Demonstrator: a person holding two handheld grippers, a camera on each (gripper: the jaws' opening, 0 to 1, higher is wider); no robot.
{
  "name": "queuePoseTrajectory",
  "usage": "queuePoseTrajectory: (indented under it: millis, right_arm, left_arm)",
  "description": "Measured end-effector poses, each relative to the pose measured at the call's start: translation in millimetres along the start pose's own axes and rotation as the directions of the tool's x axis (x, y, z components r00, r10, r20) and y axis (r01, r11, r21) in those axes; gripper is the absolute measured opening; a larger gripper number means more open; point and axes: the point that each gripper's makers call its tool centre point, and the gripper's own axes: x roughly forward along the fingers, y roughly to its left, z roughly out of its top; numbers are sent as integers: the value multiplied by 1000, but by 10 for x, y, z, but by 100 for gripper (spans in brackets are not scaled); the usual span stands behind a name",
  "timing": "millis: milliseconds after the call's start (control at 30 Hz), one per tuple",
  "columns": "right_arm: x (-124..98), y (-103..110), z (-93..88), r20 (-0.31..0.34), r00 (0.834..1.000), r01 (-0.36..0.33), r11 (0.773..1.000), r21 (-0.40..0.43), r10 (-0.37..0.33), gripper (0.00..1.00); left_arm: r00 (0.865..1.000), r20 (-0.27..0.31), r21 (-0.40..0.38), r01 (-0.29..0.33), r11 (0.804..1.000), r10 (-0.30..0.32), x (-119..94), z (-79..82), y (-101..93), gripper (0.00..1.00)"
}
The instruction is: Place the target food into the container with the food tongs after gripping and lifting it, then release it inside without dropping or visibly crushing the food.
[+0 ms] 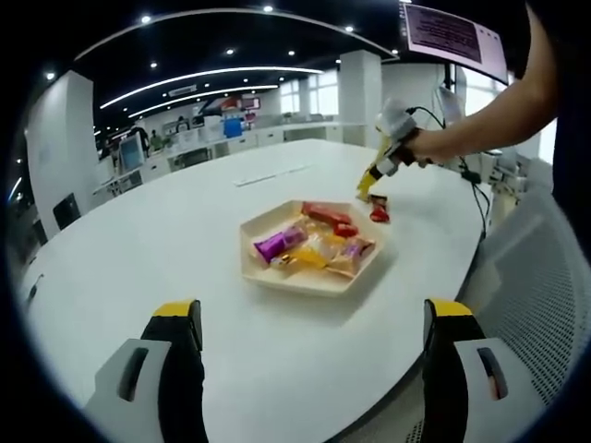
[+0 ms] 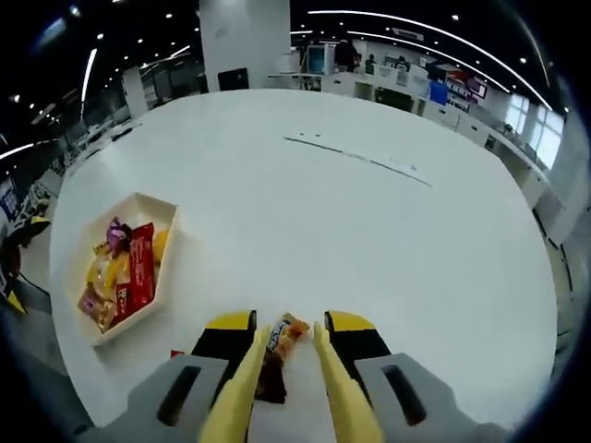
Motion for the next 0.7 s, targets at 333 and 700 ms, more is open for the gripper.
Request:
queuePoseTrajectory:
  millis: [333, 700]
  right_arm:
    - [-5, 109, -37, -6, 1000, -22, 1000, 18, 23, 29]
    - [27, 119, -116, -67, 996, -65, 993, -94, 59, 27]
  left_arm:
    - [1000, -1, 0, 6, 1000, -6, 5, 0, -10, 96]
    - [1000, -5, -2, 8, 1000, -8, 6, -2, -17, 95]
